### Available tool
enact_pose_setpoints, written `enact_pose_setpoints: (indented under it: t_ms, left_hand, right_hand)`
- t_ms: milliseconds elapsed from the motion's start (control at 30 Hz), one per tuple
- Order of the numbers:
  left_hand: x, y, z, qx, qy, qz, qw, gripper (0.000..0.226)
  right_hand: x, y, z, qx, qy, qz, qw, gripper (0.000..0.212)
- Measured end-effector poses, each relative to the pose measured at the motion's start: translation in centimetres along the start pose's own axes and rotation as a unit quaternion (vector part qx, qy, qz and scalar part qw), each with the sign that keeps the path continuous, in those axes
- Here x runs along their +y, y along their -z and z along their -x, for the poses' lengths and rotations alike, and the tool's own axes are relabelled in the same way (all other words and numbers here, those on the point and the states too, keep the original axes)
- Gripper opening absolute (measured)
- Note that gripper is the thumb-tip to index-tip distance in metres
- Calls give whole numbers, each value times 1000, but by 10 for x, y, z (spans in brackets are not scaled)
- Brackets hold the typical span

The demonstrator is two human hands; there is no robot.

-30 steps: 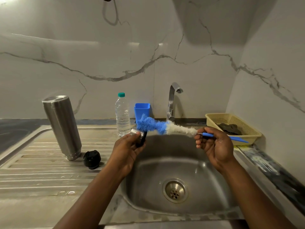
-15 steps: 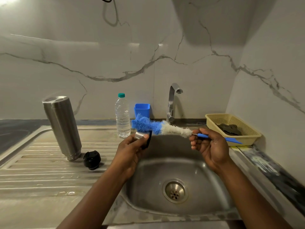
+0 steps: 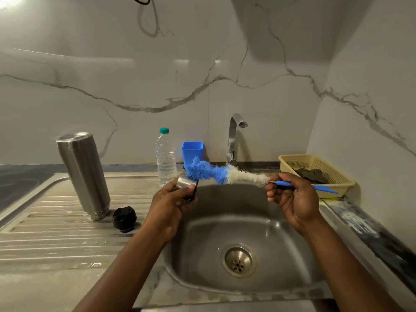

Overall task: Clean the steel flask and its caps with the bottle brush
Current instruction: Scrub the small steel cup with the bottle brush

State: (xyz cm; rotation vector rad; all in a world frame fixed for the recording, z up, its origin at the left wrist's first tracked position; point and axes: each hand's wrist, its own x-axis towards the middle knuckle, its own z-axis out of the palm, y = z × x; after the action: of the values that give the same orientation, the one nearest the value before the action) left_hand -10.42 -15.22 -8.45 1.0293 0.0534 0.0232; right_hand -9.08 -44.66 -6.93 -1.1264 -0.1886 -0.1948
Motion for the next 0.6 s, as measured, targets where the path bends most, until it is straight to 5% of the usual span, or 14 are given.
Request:
enact_pose_setpoints:
  t_ms: [300, 600]
  left_hand:
    - [-2, -2, 1, 10, 19, -5, 1000, 24]
    - [0, -1, 3, 28, -4, -3, 1000, 52]
  right_hand:
    - [0, 0, -2, -2, -8, 6, 1000, 38]
    - [4, -2, -2, -9, -14, 16, 1000, 38]
